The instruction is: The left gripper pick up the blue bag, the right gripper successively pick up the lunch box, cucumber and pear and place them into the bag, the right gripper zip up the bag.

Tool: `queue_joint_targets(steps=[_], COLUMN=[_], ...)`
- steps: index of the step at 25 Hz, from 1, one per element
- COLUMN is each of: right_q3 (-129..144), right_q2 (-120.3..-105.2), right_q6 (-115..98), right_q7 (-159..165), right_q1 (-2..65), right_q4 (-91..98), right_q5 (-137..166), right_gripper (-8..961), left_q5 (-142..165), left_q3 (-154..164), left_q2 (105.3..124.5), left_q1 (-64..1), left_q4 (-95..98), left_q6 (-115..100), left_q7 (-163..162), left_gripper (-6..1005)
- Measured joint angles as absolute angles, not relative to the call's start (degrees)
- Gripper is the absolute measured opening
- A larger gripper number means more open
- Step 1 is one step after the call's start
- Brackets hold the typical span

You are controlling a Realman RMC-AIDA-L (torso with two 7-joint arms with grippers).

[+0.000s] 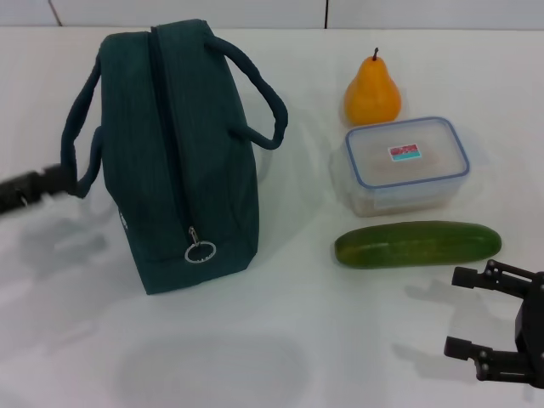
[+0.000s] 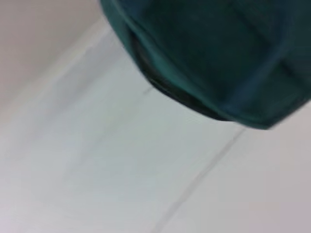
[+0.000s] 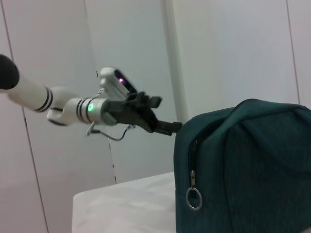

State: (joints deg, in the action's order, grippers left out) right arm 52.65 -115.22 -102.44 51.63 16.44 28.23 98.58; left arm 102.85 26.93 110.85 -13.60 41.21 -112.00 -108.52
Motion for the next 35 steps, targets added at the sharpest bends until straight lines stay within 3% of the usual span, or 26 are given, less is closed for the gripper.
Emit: queue_joint_targets(steps=[3, 6, 9, 14, 17, 24, 35], right_q3=[52.6, 52.6, 52.6, 52.6, 52.6, 52.6, 52.6], right_q2=[-115.22, -115.22, -115.22, -115.22, -115.22, -115.22, -115.22], right_q6=[-102.4, -102.4, -102.3, -101.9, -101.7, -101.7, -101.7], right_q7=[51.6, 51.6, 51.6, 51.6, 51.6, 51.6, 51.6], right_q1=[16.4, 16.4, 16.6, 17.7, 17.9, 17.9, 17.9], right_q4=[28.2, 28.1, 28.0, 26.8, 26.7, 26.7, 26.6], right_q5=[98.4, 98.1, 98.0, 98.0, 98.0, 98.0, 98.0], right_gripper=[809, 809, 809, 808, 808, 807, 806], left_q5=[104.6, 105.3, 108.3, 116.1, 121.3, 131.3, 135.2], left_q3=[26.0, 26.2, 26.6, 29.0, 33.5, 38.1, 38.7], left_q2=[108.82, 108.53, 109.89, 114.46, 115.72, 116.18, 115.66], left_q1=[-15.0, -16.3, -18.5, -23.3, -26.6, -33.4, -34.0], left_q4=[44.2, 52.1, 61.5, 78.9, 85.3, 86.9, 86.8], left_q6=[-109.9, -108.7, -108.4, -108.4, -108.4, -106.9, -105.8], left_q7=[-118.3, -126.8, -134.8, -147.8, -154.4, -159.1, -159.9], left_gripper=[871, 871, 871, 870, 869, 865, 861])
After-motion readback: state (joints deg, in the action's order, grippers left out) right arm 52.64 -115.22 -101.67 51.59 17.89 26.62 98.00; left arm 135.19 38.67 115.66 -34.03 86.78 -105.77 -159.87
